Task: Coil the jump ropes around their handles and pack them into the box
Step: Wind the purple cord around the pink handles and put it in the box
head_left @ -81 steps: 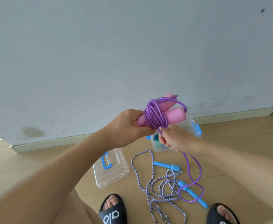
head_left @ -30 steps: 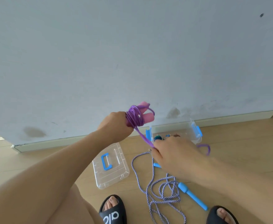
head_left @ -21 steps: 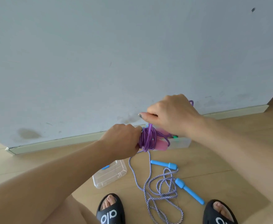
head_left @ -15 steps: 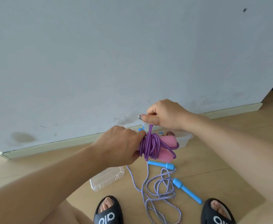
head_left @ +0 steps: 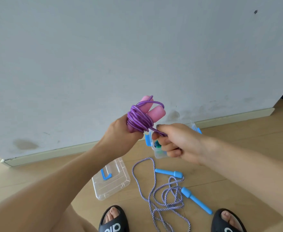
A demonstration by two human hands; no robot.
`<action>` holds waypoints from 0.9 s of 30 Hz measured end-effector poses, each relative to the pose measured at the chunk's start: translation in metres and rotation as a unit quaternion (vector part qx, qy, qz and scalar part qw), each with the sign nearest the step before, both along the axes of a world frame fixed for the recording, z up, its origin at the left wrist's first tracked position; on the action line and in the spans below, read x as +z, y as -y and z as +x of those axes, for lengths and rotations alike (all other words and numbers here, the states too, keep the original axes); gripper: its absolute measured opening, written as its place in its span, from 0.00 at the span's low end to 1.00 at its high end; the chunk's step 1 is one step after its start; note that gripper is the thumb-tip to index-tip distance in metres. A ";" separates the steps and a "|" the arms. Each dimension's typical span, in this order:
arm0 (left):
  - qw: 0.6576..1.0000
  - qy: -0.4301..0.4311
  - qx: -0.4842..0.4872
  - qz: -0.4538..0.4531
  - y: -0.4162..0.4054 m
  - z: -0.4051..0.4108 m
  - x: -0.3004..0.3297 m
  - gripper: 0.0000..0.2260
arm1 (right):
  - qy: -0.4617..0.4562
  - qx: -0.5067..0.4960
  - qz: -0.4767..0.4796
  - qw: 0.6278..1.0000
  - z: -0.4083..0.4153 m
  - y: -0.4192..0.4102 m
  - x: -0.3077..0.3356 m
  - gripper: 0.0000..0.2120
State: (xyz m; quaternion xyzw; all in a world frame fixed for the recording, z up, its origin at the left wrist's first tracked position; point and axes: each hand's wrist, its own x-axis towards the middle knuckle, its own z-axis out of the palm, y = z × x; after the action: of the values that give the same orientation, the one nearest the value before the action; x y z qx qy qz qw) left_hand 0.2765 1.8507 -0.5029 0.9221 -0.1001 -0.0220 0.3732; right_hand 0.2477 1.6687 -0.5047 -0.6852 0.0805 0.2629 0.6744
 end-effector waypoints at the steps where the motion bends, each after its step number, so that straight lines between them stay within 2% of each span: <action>1: 1.000 -0.003 -0.001 0.005 0.001 0.000 -0.002 0.05 | -0.010 -0.015 0.011 1.000 -0.001 0.003 0.002 0.13; 4: 1.000 0.009 0.000 0.010 0.007 -0.001 -0.007 0.06 | -0.011 -0.044 0.024 0.999 -0.002 0.007 0.009 0.13; 10: 0.994 0.079 0.001 0.075 0.012 -0.002 -0.016 0.08 | 0.051 -0.053 -0.032 0.997 -0.003 0.009 0.013 0.11; 13: 0.991 0.102 0.013 0.091 0.016 -0.004 -0.018 0.09 | 0.046 -0.069 -0.013 0.996 -0.004 0.006 0.017 0.06; 16: 0.977 0.153 0.026 0.144 0.022 -0.006 -0.017 0.09 | 0.032 -0.070 0.050 0.996 -0.005 0.005 0.026 0.02; 20: 0.945 0.228 0.008 0.235 0.028 -0.011 -0.013 0.13 | 0.016 -0.092 0.064 0.994 -0.004 0.004 0.035 0.18; 23: 0.936 0.241 -0.008 0.256 0.033 -0.017 -0.013 0.29 | 0.029 -0.139 0.026 0.990 -0.003 0.001 0.034 0.22; 25: 0.940 0.239 -0.022 0.241 0.034 -0.020 -0.013 0.36 | 0.049 -0.151 -0.021 0.987 -0.003 -0.002 0.034 0.25; 27: 0.966 0.193 -0.048 0.168 0.034 -0.023 -0.012 0.39 | 0.073 -0.156 -0.066 0.983 -0.003 -0.004 0.034 0.26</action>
State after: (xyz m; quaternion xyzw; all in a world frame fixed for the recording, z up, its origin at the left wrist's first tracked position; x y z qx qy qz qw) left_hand 0.2534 1.8164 -0.5150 0.9523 -0.2093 0.1222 0.1854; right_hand 0.2443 1.6723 -0.4708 -0.7249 0.1544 0.0973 0.6643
